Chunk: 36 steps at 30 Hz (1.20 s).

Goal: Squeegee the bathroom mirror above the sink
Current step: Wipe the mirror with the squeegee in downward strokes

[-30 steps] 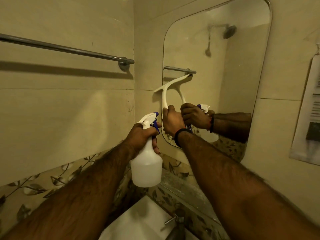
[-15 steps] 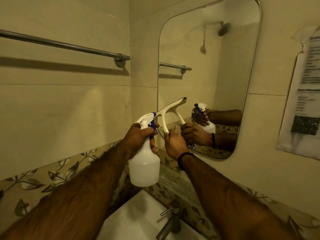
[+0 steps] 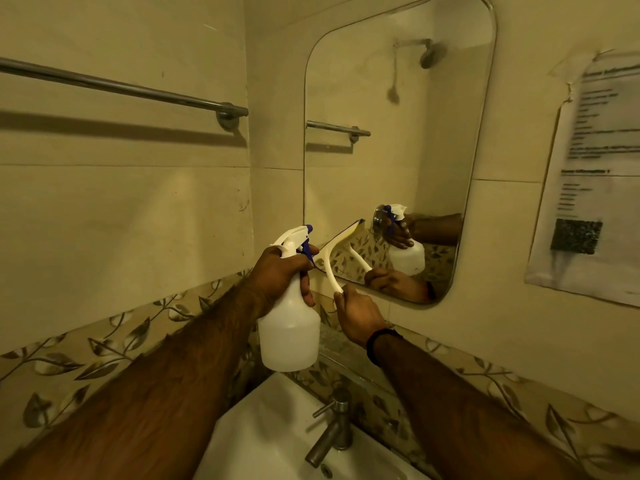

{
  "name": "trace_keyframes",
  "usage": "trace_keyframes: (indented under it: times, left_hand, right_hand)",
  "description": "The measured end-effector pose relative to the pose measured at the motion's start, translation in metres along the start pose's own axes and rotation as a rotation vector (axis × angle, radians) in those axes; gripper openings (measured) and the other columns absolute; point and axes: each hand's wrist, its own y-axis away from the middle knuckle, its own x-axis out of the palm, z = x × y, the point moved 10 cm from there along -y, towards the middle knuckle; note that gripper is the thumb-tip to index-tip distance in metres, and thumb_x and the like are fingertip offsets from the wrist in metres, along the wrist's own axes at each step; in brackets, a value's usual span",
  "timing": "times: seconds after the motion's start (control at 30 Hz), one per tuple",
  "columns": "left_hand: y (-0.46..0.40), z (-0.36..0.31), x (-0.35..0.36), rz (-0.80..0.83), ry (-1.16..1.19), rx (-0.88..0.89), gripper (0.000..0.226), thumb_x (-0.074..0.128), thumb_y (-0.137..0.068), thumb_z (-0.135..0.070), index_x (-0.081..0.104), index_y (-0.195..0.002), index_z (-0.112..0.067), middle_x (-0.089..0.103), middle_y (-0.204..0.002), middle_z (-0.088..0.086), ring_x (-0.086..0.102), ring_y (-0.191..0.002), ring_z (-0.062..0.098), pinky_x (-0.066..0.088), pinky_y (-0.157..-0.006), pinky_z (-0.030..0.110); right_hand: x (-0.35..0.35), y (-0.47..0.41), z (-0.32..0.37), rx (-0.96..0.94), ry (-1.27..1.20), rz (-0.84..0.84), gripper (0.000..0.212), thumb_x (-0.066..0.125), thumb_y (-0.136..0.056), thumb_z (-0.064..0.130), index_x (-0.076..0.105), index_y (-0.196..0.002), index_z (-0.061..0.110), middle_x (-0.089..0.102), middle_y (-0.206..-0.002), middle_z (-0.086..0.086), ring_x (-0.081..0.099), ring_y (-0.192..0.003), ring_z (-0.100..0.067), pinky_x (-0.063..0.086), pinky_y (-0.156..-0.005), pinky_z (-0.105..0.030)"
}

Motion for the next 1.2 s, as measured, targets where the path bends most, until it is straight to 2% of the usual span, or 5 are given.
trace_keyframes:
  times: [0.3,0.43,0.93,1.07,1.2]
  left_hand:
    - [0.008,0.009,0.02,0.015,0.001,-0.014,0.028,0.053,-0.089,0.0,0.064,-0.114,-0.003,0.056,-0.053,0.016,0.053,-0.047,0.031,0.056,-0.057,0.043]
    - [0.01,0.013,0.027,0.031,-0.01,-0.024,0.028,0.053,-0.089,-0.001,0.065,-0.115,-0.005,0.057,-0.054,0.016,0.055,-0.048,0.032,0.056,-0.059,0.043]
    - [0.024,0.016,0.054,0.083,0.017,-0.033,0.028,0.053,-0.09,-0.001,0.064,-0.116,-0.005,0.056,-0.053,0.017,0.056,-0.045,0.032,0.057,-0.054,0.04]
    - [0.028,0.017,0.061,0.092,0.037,-0.045,0.028,0.053,-0.09,-0.002,0.063,-0.116,-0.004,0.055,-0.052,0.015,0.055,-0.045,0.03,0.057,-0.053,0.041]
    - [0.031,0.017,0.069,0.108,0.041,-0.04,0.028,0.054,-0.089,-0.002,0.063,-0.116,-0.004,0.054,-0.055,0.019,0.055,-0.046,0.031,0.056,-0.058,0.044]
  right_hand:
    - [-0.006,0.021,-0.013,0.002,0.088,-0.01,0.031,0.029,-0.101,0.045,0.047,-0.105,0.021,0.062,-0.083,-0.002,0.059,-0.067,-0.02,0.053,-0.063,-0.04]
    - [-0.009,0.031,-0.022,-0.011,0.11,-0.008,0.032,0.029,-0.102,0.042,0.047,-0.107,0.016,0.063,-0.085,-0.006,0.056,-0.068,-0.022,0.044,-0.059,-0.034]
    - [-0.032,0.064,-0.046,0.017,0.161,0.002,0.031,0.031,-0.103,0.039,0.05,-0.109,0.015,0.063,-0.088,-0.005,0.055,-0.07,-0.02,0.041,-0.06,-0.032]
    - [-0.038,0.074,-0.053,0.034,0.161,-0.004,0.029,0.032,-0.102,0.04,0.05,-0.108,0.017,0.059,-0.086,-0.001,0.051,-0.065,-0.014,0.034,-0.053,-0.028]
    - [-0.044,0.081,-0.059,0.04,0.149,-0.011,0.03,0.033,-0.101,0.04,0.051,-0.11,0.017,0.064,-0.092,-0.004,0.055,-0.07,-0.017,0.04,-0.059,-0.03]
